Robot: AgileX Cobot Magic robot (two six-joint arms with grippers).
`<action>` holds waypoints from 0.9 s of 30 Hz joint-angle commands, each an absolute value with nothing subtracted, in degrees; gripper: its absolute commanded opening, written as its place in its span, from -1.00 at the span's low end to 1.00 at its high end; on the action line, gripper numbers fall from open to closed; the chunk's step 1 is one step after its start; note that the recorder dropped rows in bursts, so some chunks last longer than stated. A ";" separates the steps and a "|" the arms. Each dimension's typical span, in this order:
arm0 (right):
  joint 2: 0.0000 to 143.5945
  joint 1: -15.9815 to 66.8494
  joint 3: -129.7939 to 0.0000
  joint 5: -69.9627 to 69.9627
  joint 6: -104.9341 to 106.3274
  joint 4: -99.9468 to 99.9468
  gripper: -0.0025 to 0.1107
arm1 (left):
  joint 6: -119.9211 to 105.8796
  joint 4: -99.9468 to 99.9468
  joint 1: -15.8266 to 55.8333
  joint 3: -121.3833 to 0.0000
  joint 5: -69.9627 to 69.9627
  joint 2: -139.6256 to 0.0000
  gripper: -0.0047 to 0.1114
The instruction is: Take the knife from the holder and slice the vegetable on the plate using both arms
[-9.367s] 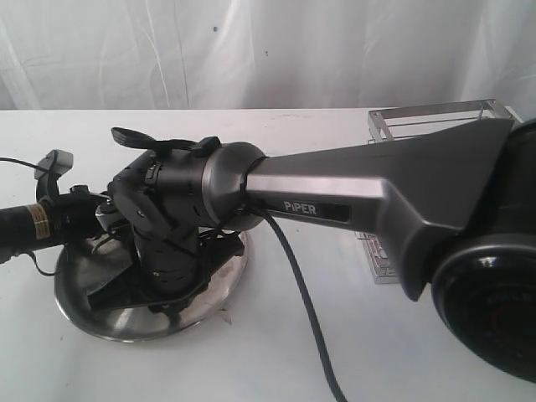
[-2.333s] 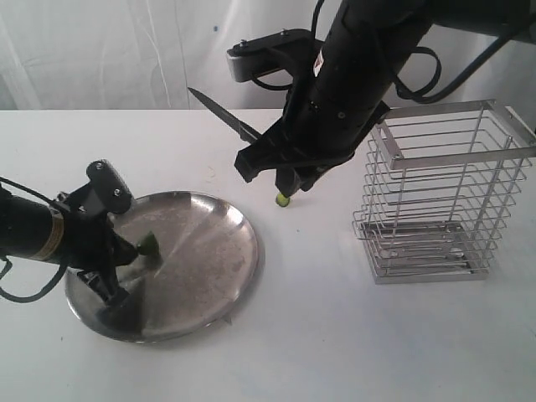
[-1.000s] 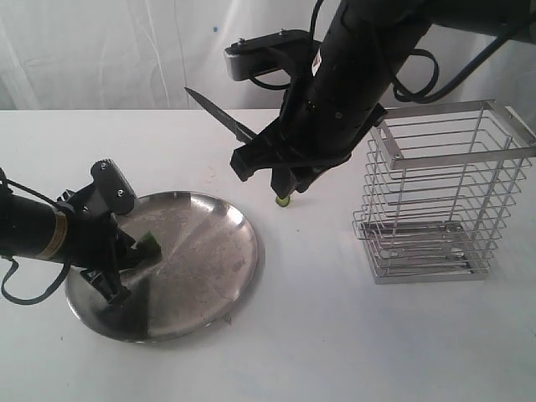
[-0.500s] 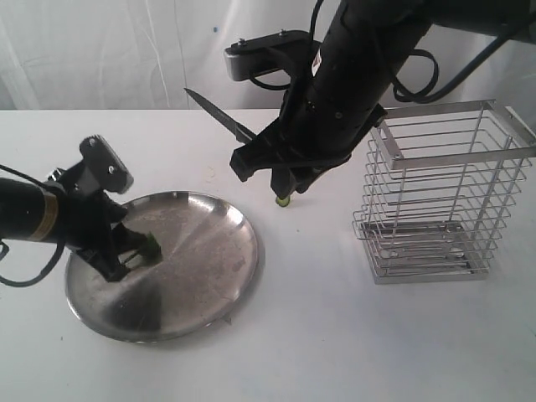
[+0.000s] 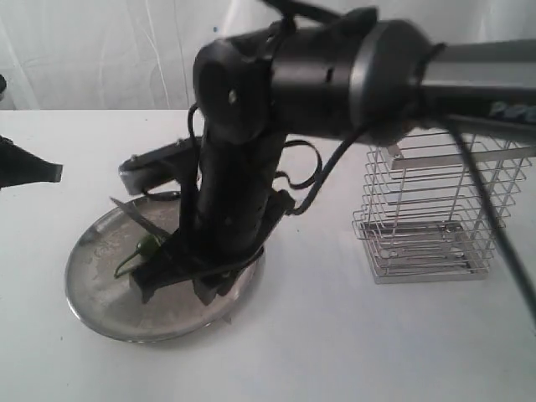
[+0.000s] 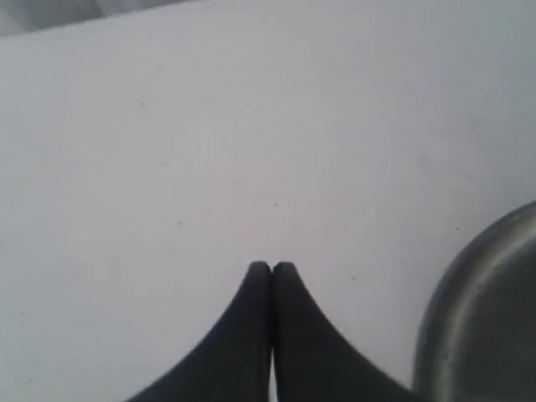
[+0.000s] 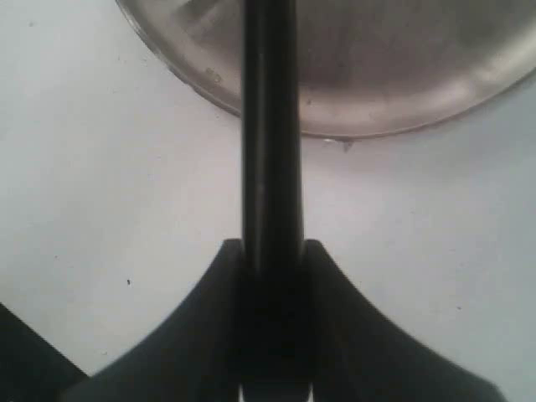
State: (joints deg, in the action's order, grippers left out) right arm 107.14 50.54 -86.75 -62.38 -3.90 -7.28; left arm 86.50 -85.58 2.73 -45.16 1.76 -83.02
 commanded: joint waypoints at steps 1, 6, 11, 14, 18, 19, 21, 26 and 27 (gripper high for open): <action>109.70 51.93 -86.59 -59.20 -8.01 -6.21 -0.96 | 91.09 -85.22 1.27 -46.88 -8.81 -89.47 -0.92; 109.40 51.94 -86.86 -59.06 -8.13 -5.99 -0.96 | 110.48 -99.95 1.27 -48.85 -29.79 -93.04 -0.92; 110.08 51.94 -86.75 -56.15 -9.19 -5.33 -0.96 | 109.49 -99.95 1.27 -48.63 -27.17 -93.04 -0.92; 111.06 51.94 -86.75 -54.63 -9.19 -5.33 -0.96 | 109.49 -99.95 1.27 -48.63 -23.81 -93.04 -0.92; 113.03 51.94 -86.75 -54.63 -9.19 -5.05 -0.96 | 107.80 -98.99 1.27 -48.63 -23.79 -93.31 -0.92; 113.41 51.94 -86.75 -54.63 -9.19 -5.05 -0.96 | 106.47 -97.67 1.27 -48.63 -23.79 -93.31 -0.92; 114.30 51.94 -86.75 -54.44 -9.43 -5.05 -0.96 | 103.54 -94.35 1.27 -48.63 -23.79 -93.31 -0.92; 115.35 51.94 -86.75 -52.85 -11.53 -4.45 -0.96 | 101.42 -88.88 1.27 -48.63 -21.24 -93.31 -0.92; 115.35 51.94 -86.75 -52.54 -11.82 -4.45 -0.96 | 101.42 -88.88 1.27 -48.63 -21.24 -93.31 -0.92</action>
